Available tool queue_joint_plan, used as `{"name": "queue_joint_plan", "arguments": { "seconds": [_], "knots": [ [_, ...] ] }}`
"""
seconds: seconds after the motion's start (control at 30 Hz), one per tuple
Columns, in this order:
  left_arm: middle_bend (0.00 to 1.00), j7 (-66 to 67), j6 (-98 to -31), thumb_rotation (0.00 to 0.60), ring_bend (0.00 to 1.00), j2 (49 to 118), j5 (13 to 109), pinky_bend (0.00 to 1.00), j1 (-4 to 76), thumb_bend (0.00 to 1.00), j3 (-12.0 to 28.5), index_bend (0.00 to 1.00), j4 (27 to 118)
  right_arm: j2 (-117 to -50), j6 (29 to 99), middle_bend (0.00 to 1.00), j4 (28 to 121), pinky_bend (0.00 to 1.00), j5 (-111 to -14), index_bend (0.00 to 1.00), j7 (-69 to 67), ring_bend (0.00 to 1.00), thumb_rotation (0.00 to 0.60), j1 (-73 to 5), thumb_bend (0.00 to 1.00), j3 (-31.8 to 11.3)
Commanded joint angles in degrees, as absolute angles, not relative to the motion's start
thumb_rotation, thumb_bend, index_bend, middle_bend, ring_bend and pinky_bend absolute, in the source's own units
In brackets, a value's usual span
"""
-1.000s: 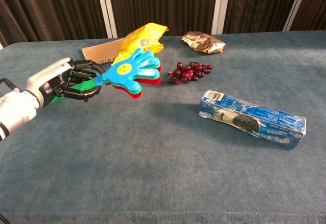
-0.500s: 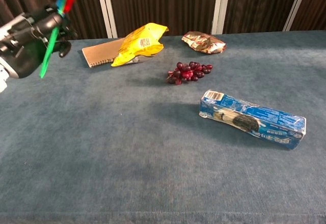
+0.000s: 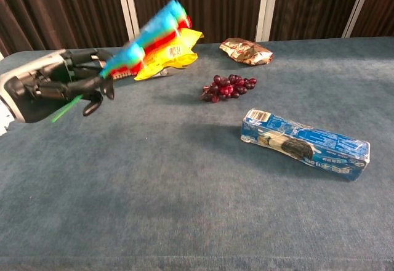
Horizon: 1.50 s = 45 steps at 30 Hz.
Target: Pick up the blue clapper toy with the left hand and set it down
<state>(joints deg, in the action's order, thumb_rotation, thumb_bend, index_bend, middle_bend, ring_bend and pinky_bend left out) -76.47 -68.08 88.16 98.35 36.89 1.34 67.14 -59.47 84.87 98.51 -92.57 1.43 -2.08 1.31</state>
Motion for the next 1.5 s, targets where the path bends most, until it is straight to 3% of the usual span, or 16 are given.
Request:
{"name": "queue_joint_plan", "arguments": {
  "seconds": [0.03,0.2,0.4,0.53,0.67,0.77,0.93,1.03,1.23,1.5],
  "knots": [
    [0.81,-53.14,-54.75,0.600,0.50,82.88,98.14,0.74,40.94,0.60,-3.40,0.87,70.07,-59.52,84.70,0.00,98.48,0.00,-92.55,0.00,1.40,0.00,0.600,-2.18,0.04,1.32],
    [0.81,-66.26,-62.45,0.600,0.50,81.14,94.40,0.74,38.86,0.60,0.11,0.87,74.04,-59.78,84.25,0.00,98.41,0.00,-92.23,0.00,1.70,0.00,0.600,-2.36,0.04,1.24],
    [0.81,-101.14,-80.20,0.600,0.50,82.58,86.99,0.76,32.30,0.59,9.57,0.87,77.27,-59.98,84.11,0.00,98.40,0.00,-91.88,0.00,2.05,0.00,0.600,-2.44,0.04,1.10],
    [0.81,-112.99,-83.74,0.600,0.50,81.09,83.01,0.75,29.48,0.61,13.86,0.87,81.17,-60.16,84.13,0.00,98.40,0.00,-91.66,0.00,2.37,0.00,0.600,-2.44,0.04,0.98],
    [0.81,-106.53,-85.01,0.600,0.50,81.74,85.19,0.75,29.03,0.61,13.14,0.87,80.00,-60.29,84.00,0.00,98.38,0.00,-91.71,0.00,2.56,0.00,0.600,-2.51,0.04,1.02],
    [0.81,-96.92,-83.55,0.600,0.50,83.63,89.97,0.75,30.19,0.61,9.44,0.87,75.57,-60.39,83.85,0.00,98.38,0.00,-91.65,0.00,2.72,0.00,0.600,-2.57,0.04,1.04],
    [0.81,-76.94,-73.26,0.600,0.50,84.44,100.98,0.75,34.96,0.60,-0.86,0.87,65.51,-60.29,84.03,0.00,98.44,0.00,-91.72,0.00,2.55,0.00,0.600,-2.53,0.04,1.03],
    [0.81,-63.12,-66.01,0.600,0.50,84.50,102.68,0.75,37.02,0.61,-3.88,0.87,64.54,-60.20,83.92,0.00,98.40,0.00,-91.59,0.00,2.34,0.00,0.600,-2.58,0.04,0.98],
    [0.82,-42.97,-56.97,0.600,0.51,84.54,97.05,0.76,38.17,0.61,-2.70,0.87,67.35,-59.91,84.04,0.00,98.46,0.00,-91.74,0.00,1.79,0.00,0.600,-2.58,0.04,1.03],
    [0.82,-40.38,-56.64,0.600,0.53,84.03,92.11,0.78,37.72,0.61,-0.71,0.87,70.91,-59.60,83.32,0.00,98.52,0.00,-91.56,0.00,1.65,0.00,0.600,-2.85,0.04,1.16]
  ]
}}
